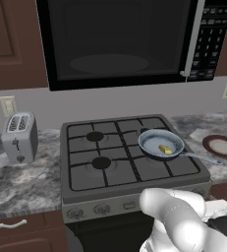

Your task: Pick up the butter stick and place it in the pan. Then turn on the burner for the pan.

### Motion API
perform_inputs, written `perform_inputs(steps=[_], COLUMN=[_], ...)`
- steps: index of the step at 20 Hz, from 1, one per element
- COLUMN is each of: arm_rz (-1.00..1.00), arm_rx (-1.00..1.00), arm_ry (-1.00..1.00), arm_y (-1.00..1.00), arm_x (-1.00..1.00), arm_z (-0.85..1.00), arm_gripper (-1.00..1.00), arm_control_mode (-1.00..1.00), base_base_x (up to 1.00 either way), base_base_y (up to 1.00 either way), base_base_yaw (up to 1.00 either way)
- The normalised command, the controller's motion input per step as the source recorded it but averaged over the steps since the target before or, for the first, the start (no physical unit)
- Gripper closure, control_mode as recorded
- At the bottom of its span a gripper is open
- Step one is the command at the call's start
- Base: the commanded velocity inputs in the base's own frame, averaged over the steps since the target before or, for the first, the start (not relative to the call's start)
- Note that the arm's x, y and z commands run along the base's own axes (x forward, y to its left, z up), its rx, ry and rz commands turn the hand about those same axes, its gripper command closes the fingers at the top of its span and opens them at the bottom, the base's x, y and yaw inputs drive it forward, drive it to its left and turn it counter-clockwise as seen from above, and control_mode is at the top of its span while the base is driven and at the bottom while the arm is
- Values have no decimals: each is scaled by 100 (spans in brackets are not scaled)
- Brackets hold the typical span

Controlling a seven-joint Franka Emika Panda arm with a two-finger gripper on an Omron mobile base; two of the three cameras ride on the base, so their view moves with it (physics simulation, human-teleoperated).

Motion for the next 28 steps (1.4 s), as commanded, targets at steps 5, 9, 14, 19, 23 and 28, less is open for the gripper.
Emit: perform_inputs(steps=[5,9,14,19,23,28], arm_rz=[0,0,1,0,0,0], arm_rx=[3,3,3,2,1,0], arm_ry=[0,0,0,0,0,0], arm_y=[0,0,0,0,0,0], arm_x=[18,20,16,12,9,2], arm_z=[0,0,0,0,-2,-7], arm_gripper=[-100,-100,-100,-100,-100,-100], arm_control_mode=[-100,-100,-100,-100,-100,-100], base_base_x=[0,0,0,0,0,0], base_base_y=[0,0,0,0,0,0], base_base_yaw=[0,0,0,0,0,0])
